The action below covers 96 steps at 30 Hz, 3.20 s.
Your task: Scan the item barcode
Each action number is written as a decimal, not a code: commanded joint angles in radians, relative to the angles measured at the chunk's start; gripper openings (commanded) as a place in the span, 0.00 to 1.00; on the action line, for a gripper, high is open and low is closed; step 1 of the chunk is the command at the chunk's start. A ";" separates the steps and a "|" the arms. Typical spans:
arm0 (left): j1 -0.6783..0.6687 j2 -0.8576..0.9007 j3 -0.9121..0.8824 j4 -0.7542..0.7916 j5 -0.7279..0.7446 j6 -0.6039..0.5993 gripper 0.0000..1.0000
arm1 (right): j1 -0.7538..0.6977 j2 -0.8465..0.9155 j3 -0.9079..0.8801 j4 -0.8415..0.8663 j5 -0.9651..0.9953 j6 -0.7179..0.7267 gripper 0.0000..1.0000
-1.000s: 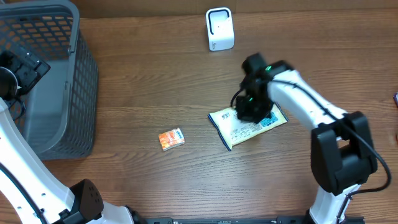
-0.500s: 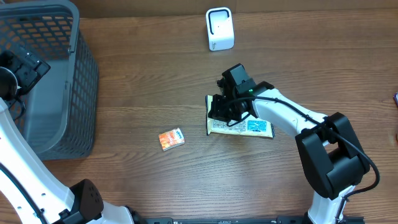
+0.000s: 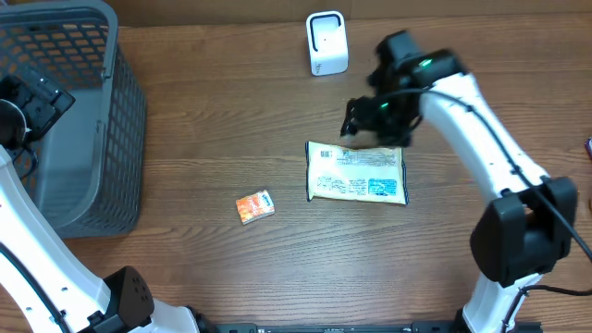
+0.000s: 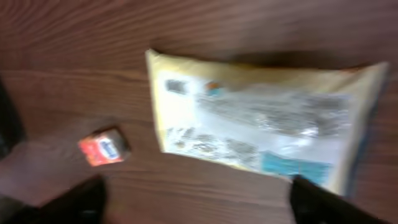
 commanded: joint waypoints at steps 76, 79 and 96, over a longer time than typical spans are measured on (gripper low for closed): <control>0.004 0.001 0.003 -0.002 0.005 -0.010 1.00 | -0.143 -0.165 0.076 -0.185 0.550 -0.002 0.04; 0.004 0.001 0.003 -0.002 0.005 -0.010 1.00 | -0.095 -0.163 0.072 -0.159 0.488 0.001 0.04; 0.004 0.001 0.003 -0.002 0.005 -0.010 1.00 | 0.321 -0.152 -0.149 0.265 0.256 0.109 0.14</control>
